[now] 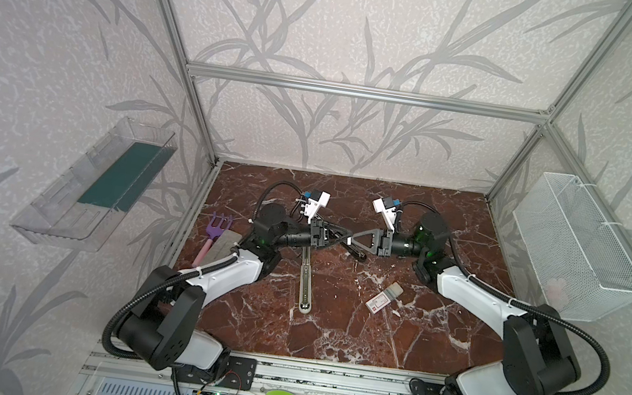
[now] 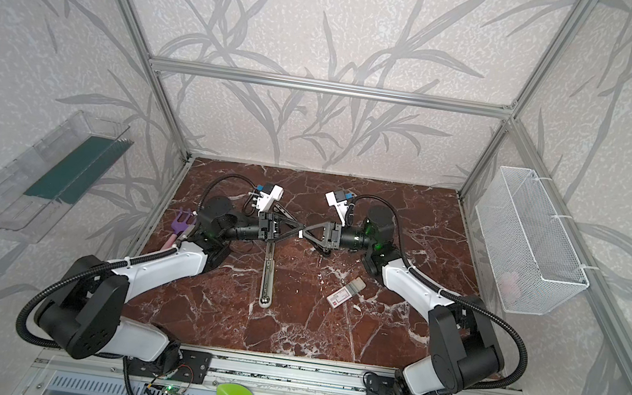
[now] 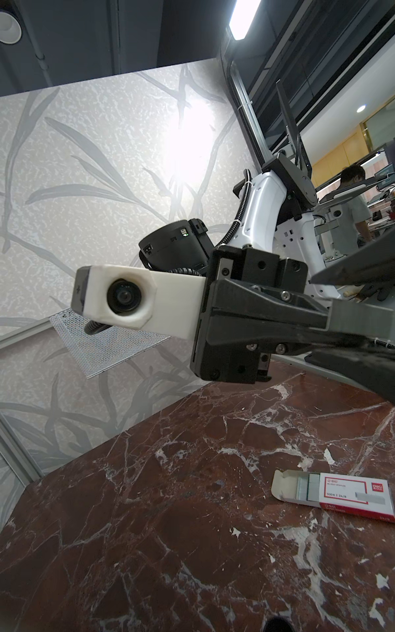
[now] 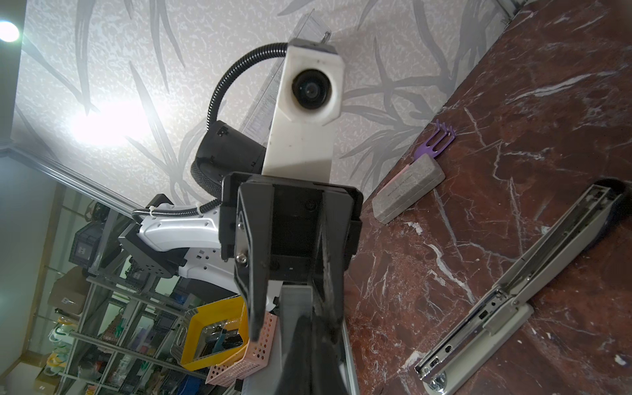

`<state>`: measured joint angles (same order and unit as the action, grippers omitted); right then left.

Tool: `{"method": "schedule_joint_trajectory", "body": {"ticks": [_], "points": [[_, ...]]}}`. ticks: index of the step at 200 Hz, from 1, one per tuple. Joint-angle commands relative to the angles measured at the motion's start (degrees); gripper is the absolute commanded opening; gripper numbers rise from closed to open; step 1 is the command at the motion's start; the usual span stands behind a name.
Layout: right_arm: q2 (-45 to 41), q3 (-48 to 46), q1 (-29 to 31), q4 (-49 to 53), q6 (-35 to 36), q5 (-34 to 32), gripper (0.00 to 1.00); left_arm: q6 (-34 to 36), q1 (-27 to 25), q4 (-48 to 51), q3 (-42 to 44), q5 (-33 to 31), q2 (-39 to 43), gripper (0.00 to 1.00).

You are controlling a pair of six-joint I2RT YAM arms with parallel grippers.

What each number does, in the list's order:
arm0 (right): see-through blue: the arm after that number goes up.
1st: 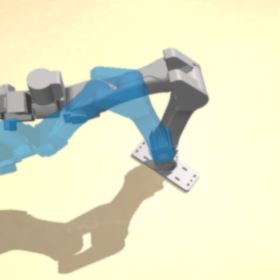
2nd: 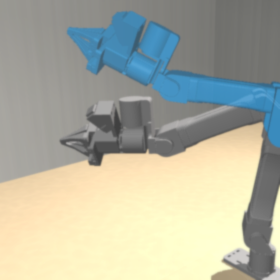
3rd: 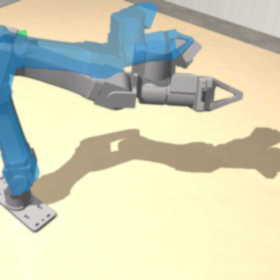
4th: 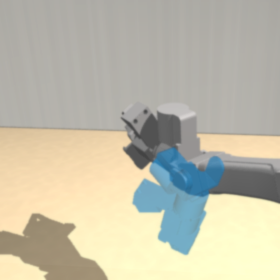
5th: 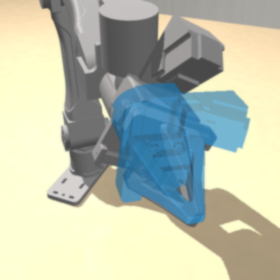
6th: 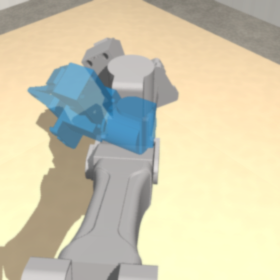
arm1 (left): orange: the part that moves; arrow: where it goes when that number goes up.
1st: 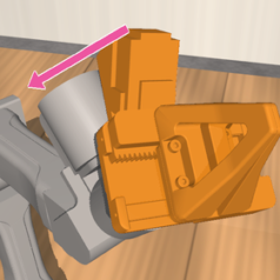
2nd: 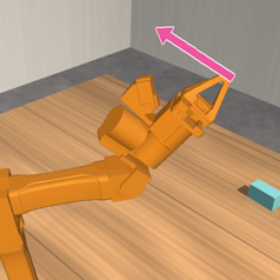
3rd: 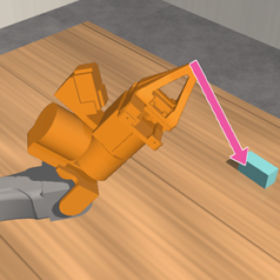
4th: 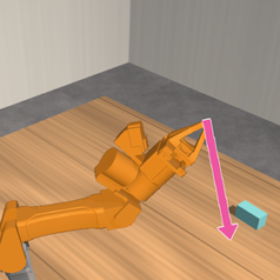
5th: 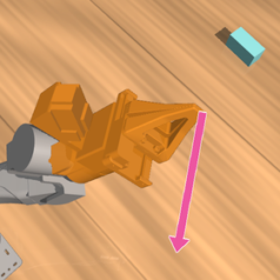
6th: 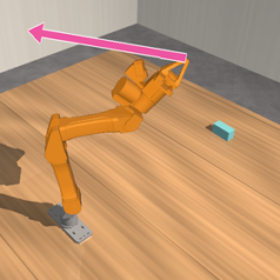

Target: Load the staples into the stapler

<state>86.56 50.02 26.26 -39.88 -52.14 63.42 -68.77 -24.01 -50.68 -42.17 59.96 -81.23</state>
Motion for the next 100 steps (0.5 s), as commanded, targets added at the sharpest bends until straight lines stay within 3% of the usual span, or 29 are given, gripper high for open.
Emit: {"method": "schedule_joint_trajectory", "body": {"ticks": [1, 83, 100], "points": [[0.4, -0.7, 0.1, -2.1, -0.8, 1.1, 0.0, -3.3, 0.2, -6.9, -1.0, 1.6, -0.4, 0.32], [2.4, -0.5, 0.0, -7.5, -4.2, 2.0, 0.0, -3.5, 0.1, -6.9, -1.3, 2.4, -0.9, 0.19], [2.7, -0.5, -0.2, -7.8, -4.5, 1.9, 0.05, -3.3, 0.1, -6.7, -1.3, 2.3, -0.8, 0.18]]}}
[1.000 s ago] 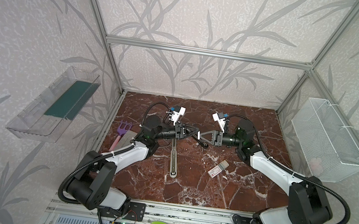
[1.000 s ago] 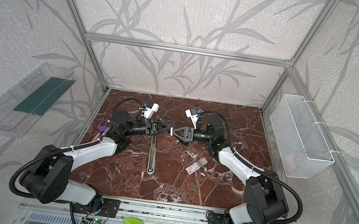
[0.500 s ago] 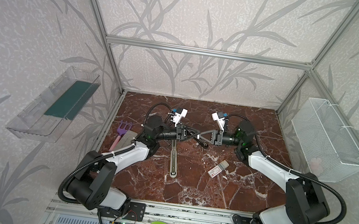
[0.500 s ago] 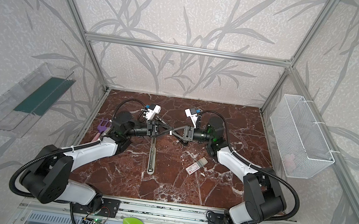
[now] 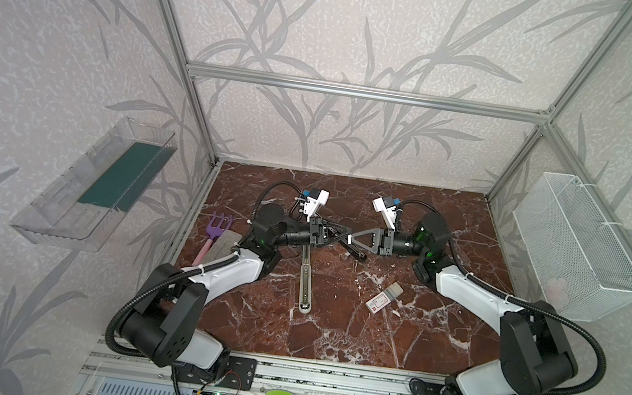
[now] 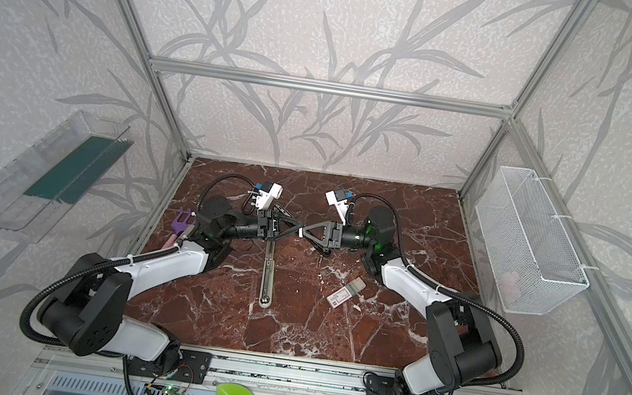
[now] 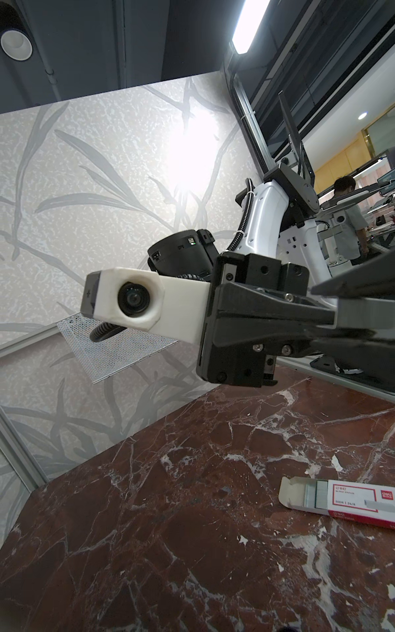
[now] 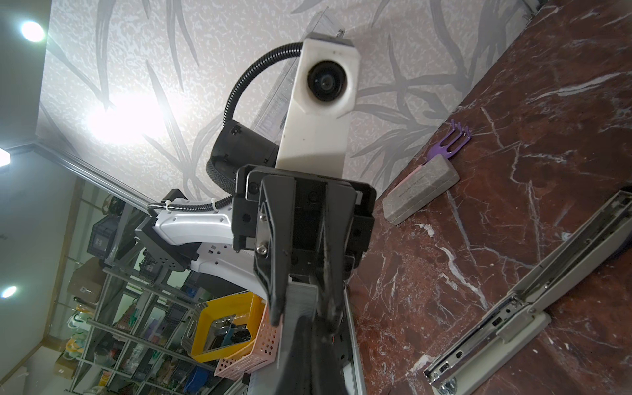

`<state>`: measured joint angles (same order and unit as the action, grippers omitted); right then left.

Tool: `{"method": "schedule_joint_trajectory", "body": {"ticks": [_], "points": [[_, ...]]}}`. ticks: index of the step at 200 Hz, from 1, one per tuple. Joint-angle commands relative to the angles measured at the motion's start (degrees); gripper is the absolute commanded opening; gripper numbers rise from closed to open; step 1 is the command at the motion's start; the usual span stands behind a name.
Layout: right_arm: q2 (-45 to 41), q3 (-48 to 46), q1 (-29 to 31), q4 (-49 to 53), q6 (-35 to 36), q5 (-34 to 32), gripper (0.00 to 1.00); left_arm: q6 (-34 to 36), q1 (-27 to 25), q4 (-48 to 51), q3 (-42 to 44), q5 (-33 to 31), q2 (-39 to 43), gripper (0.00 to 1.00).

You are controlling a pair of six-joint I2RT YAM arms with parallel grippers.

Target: Load the staples into the stapler

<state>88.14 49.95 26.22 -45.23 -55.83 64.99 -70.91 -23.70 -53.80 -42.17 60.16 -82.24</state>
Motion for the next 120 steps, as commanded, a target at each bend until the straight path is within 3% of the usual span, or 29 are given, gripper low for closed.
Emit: {"method": "schedule_joint_trajectory", "body": {"ticks": [1, 30, 54, 69, 93, 107, 120], "points": [[1.1, -0.5, -0.2, -2.4, -0.8, 0.3, 0.05, -1.2, -0.2, -3.5, -1.3, 2.0, 0.2, 0.18], [0.6, -0.6, -0.6, 0.2, 0.8, -0.4, 0.2, 1.2, 0.1, -0.1, -1.6, 1.0, 1.1, 0.18], [-1.0, -0.7, -2.0, 9.7, 6.3, -1.8, 0.24, 7.1, 1.2, 9.1, -1.9, -0.9, 3.1, 0.18], [-2.8, -0.4, -3.2, 18.9, 12.1, -4.1, 0.24, 13.8, 1.8, 21.6, -3.1, -3.0, 5.1, 0.18], [-4.9, 4.0, -2.6, 43.2, 29.0, -13.0, 0.25, 27.7, 1.8, 46.5, -7.3, -9.9, 8.2, 0.18], [-4.7, 5.9, -1.5, 51.4, 34.1, -19.2, 0.24, 33.0, 1.8, 58.1, -9.7, -15.7, 8.9, 0.18], [-3.9, 6.2, -0.7, 52.9, 35.4, -21.1, 0.24, 35.5, 1.8, 64.4, -10.8, -19.5, 8.9, 0.18]]}}
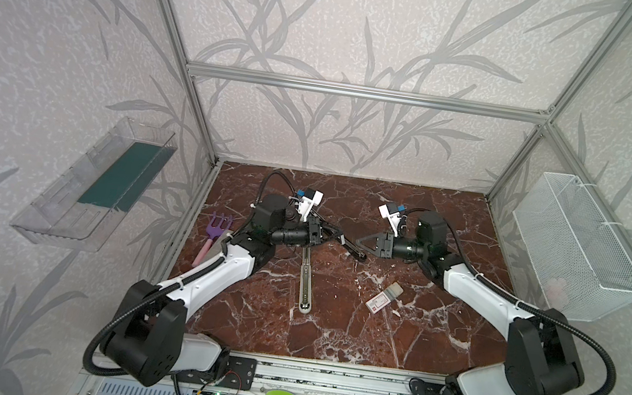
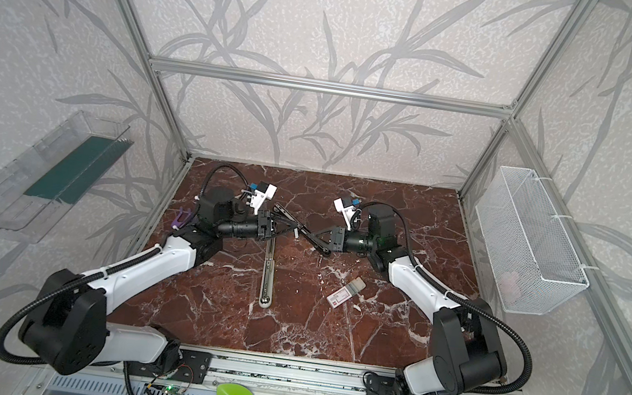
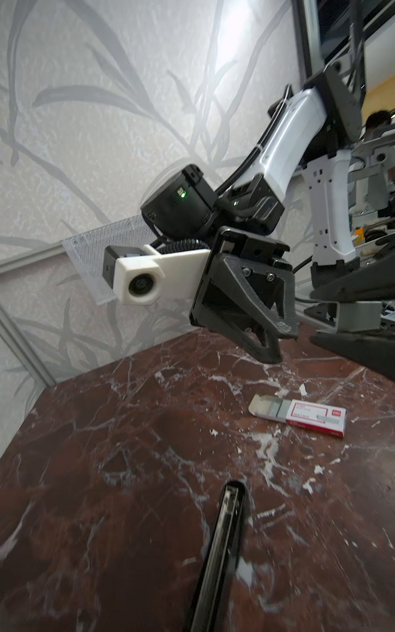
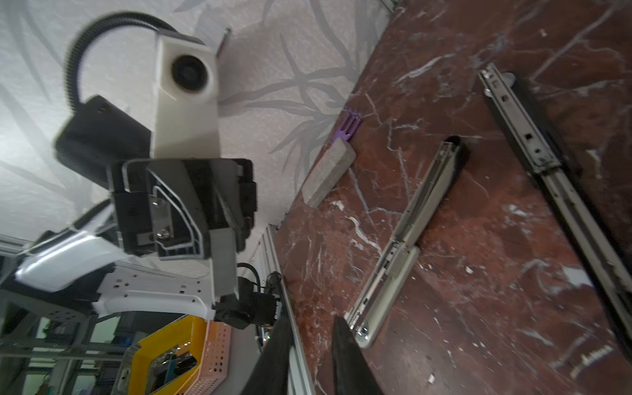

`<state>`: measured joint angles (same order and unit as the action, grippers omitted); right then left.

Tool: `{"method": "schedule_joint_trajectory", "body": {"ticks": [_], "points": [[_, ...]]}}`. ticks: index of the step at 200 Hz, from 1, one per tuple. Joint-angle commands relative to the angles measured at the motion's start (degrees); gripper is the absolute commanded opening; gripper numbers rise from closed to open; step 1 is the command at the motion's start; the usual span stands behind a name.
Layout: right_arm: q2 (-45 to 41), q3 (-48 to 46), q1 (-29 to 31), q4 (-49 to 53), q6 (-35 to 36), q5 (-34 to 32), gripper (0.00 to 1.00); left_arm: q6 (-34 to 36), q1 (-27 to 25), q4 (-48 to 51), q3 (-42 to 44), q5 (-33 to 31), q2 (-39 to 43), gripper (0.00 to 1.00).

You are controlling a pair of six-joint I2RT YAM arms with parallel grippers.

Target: Load the staples into the stapler

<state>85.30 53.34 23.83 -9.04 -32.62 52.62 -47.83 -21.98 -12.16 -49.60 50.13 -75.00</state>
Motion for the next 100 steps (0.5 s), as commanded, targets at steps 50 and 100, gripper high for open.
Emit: {"method": "schedule_joint_trajectory", "body": {"ticks": [50, 100], "points": [[4.4, 5.3, 6.2, 22.4, 15.3, -18.7, 0.23, 13.9, -0.1, 38.1, -4.7, -25.8, 0.2, 0.18], [6.8, 4.8, 7.8, 20.3, 13.6, -20.0, 0.22, 12.5, -3.5, 48.4, -10.2, -38.9, -7.8, 0.18]]}}
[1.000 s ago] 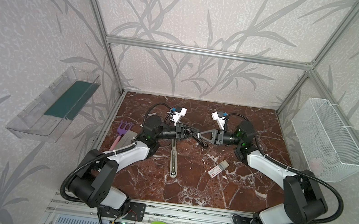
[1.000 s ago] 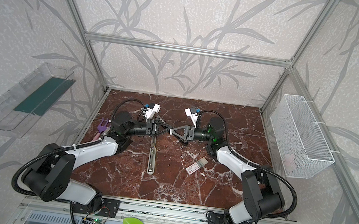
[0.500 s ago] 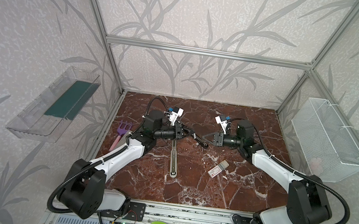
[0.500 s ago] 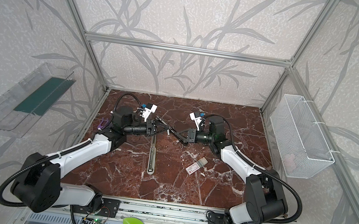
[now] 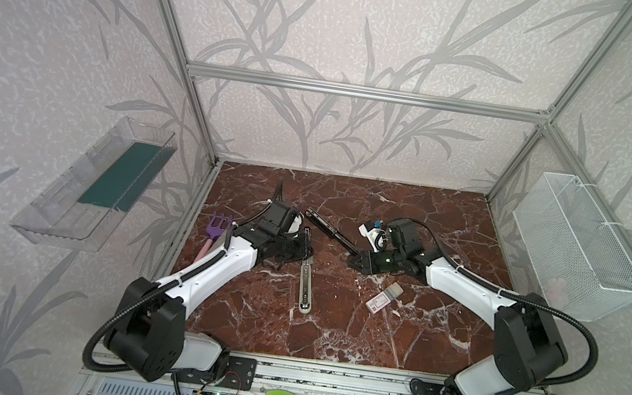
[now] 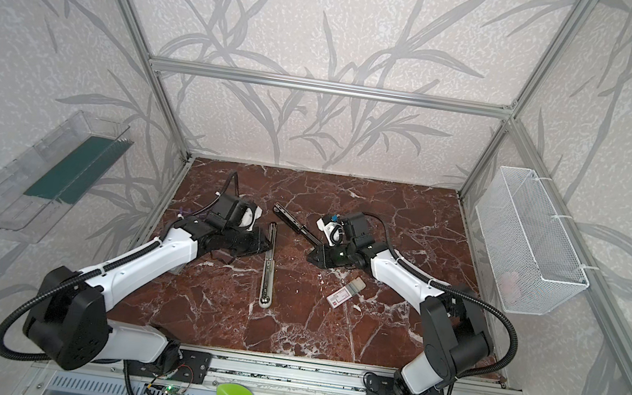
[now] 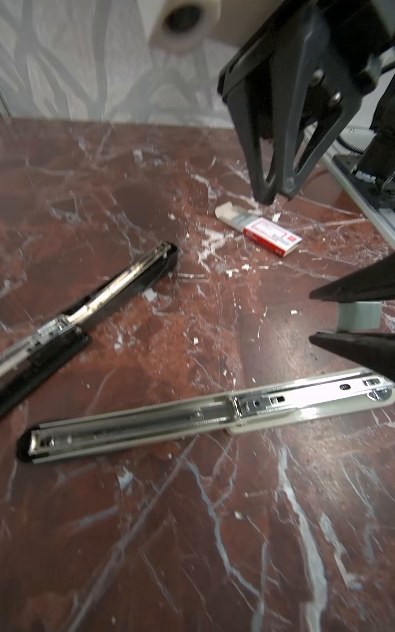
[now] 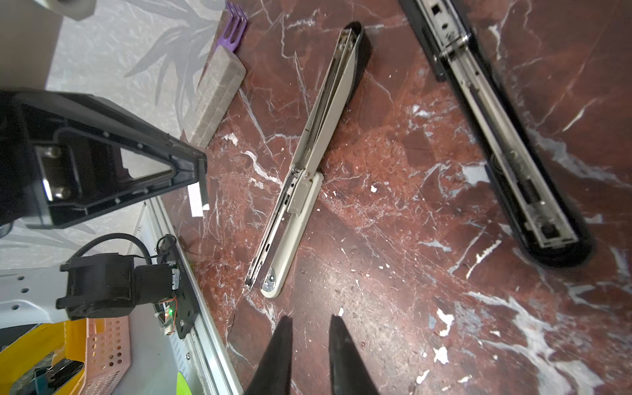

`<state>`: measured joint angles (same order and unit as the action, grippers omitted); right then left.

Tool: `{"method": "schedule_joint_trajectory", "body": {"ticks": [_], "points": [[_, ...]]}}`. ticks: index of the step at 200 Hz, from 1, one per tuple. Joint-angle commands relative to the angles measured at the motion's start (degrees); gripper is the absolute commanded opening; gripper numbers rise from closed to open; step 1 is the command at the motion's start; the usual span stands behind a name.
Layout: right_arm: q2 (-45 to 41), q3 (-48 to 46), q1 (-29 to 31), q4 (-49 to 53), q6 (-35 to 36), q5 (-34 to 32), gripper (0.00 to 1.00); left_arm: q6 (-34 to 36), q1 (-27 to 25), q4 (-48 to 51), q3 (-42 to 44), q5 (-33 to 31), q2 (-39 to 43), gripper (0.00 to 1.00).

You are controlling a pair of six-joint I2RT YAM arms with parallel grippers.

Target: Load the staples into the stapler

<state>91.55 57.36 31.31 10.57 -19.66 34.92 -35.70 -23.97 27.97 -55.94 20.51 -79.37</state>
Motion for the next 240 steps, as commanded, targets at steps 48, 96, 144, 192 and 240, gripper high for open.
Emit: {"method": "schedule_joint_trajectory", "body": {"ticks": [48, 96, 144, 192, 240], "points": [[0.2, -1.0, 1.1, 0.8, 0.3, -4.6, 0.22, -2.7, -5.1, 15.0, -10.5, -17.4, -12.9, 0.18], [-0.2, -1.7, 1.1, 0.3, 0.3, -4.4, 0.21, -4.6, -6.3, 17.2, -11.6, -22.7, -14.7, 0.18], [-0.3, -1.7, 1.2, 0.4, 0.3, -4.7, 0.21, -6.0, -6.5, 15.1, -11.7, -21.6, -15.7, 0.18], [-0.9, -2.5, 1.2, 0.6, 0.3, -5.2, 0.21, -7.6, -7.1, 13.9, -12.2, -21.2, -17.0, 0.18], [-1.1, -2.9, 1.1, 0.9, 0.9, -5.5, 0.2, -8.3, -7.7, 14.1, -13.7, -21.7, -18.6, 0.18]]}}
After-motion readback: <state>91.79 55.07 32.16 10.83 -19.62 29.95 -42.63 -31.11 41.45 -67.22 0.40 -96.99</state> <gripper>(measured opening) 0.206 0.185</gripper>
